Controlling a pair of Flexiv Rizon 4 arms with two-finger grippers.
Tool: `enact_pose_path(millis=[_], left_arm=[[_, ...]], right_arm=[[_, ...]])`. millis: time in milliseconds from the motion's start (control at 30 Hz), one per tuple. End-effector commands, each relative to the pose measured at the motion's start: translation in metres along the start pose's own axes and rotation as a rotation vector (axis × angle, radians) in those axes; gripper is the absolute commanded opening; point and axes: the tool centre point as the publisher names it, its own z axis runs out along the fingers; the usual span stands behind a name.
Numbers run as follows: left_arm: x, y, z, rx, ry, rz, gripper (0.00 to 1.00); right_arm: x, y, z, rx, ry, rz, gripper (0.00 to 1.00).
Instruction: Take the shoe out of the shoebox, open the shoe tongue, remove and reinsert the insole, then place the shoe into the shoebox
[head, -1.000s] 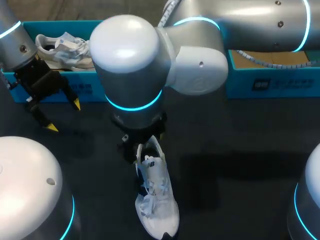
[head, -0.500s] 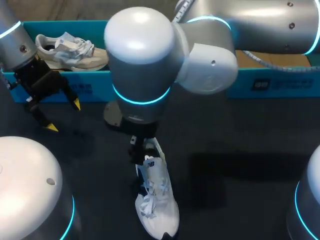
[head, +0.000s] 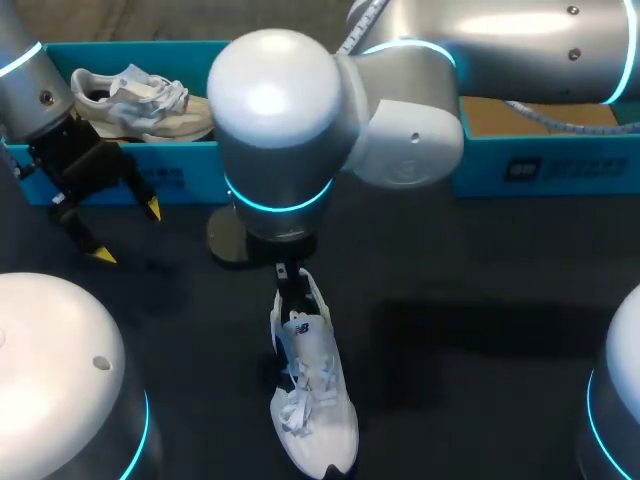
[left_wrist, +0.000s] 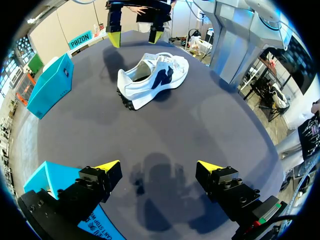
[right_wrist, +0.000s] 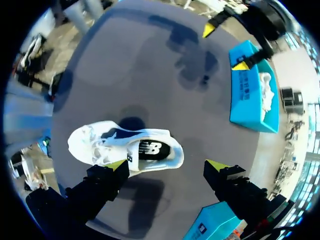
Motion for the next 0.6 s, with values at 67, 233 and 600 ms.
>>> enact_pose_path(millis=[67, 233, 600], left_arm=[[0.0, 0.0, 0.0, -0.002, 0.001, 0.0, 1.0], [0.0, 0.0, 0.0, -0.002, 0.001, 0.0, 1.0], [0.0, 0.0, 0.0, -0.002, 0.001, 0.0, 1.0]], right_arm=[[-0.013, 0.012, 0.019, 0.03, 0.039, -0.021, 1.0], [-0.023, 0.011, 0.032, 0.019, 0.058, -0.046, 1.0], [-0.031, 0.001, 0.058, -0.014, 0.076, -0.093, 1.0]])
